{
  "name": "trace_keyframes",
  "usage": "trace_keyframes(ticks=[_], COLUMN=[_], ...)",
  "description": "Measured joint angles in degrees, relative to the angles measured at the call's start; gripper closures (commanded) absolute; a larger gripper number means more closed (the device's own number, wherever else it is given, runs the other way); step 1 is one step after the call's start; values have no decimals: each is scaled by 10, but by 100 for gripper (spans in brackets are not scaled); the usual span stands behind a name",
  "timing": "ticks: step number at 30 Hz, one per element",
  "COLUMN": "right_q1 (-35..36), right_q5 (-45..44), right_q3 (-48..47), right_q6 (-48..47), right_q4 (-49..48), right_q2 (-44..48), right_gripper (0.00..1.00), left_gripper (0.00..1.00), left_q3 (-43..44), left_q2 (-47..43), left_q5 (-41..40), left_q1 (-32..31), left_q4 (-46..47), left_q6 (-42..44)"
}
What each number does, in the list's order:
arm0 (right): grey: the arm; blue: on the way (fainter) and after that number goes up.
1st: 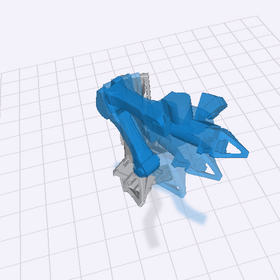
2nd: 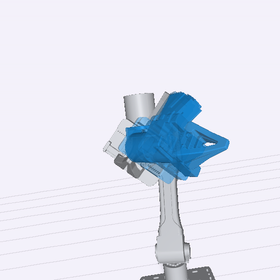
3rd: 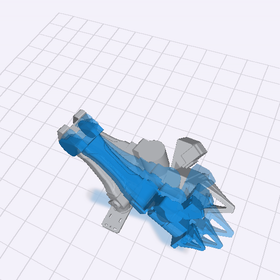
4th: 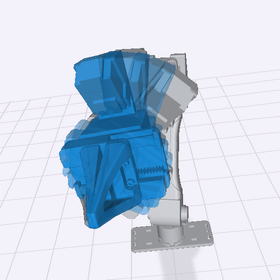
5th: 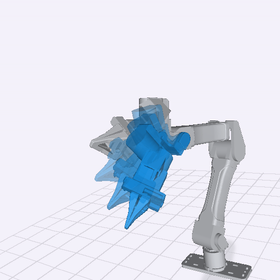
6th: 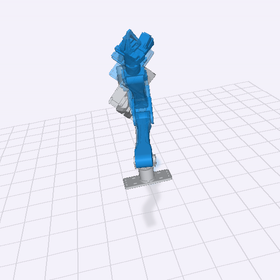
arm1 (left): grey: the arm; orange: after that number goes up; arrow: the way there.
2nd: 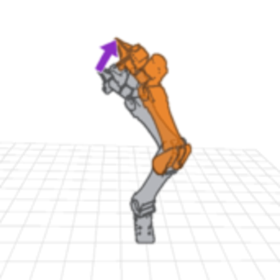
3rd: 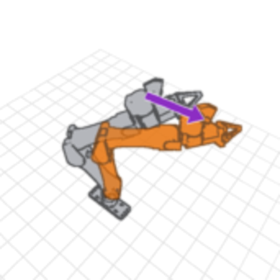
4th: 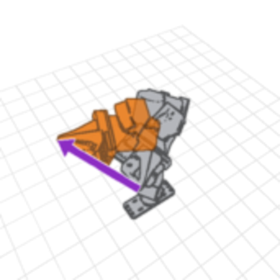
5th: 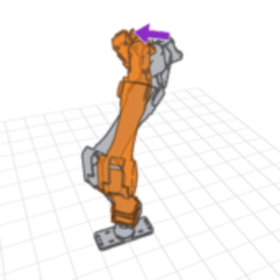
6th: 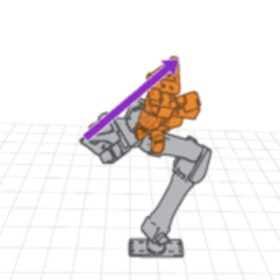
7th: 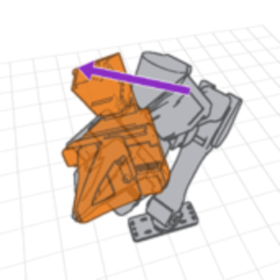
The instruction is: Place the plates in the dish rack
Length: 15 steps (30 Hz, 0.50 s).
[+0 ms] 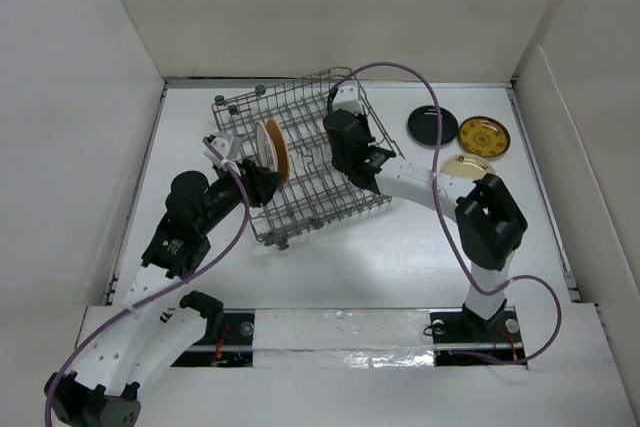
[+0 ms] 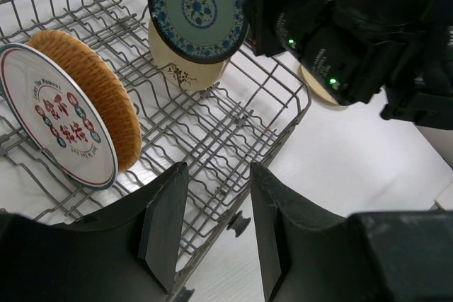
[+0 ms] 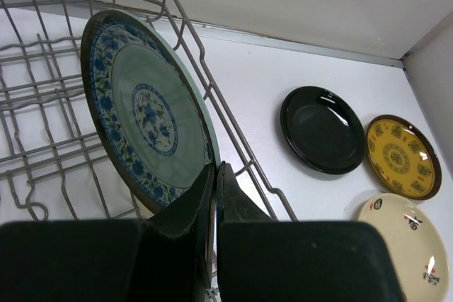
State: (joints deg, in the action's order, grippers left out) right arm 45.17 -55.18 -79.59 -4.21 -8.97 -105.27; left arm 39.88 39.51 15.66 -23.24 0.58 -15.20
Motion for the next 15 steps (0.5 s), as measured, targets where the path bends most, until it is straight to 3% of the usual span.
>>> trace_keyframes(ticks=[15], right_q1=[27], right_q5=[-31], right_q3=[-56], right_q6=[2], right_q4=[44], right_q2=[-107], right_gripper=[100], left_gripper=[62], left_q3=[0], left_q2=[-7], left_q5=[0], left_q1=[0], left_q4=[0], left_q6=[0])
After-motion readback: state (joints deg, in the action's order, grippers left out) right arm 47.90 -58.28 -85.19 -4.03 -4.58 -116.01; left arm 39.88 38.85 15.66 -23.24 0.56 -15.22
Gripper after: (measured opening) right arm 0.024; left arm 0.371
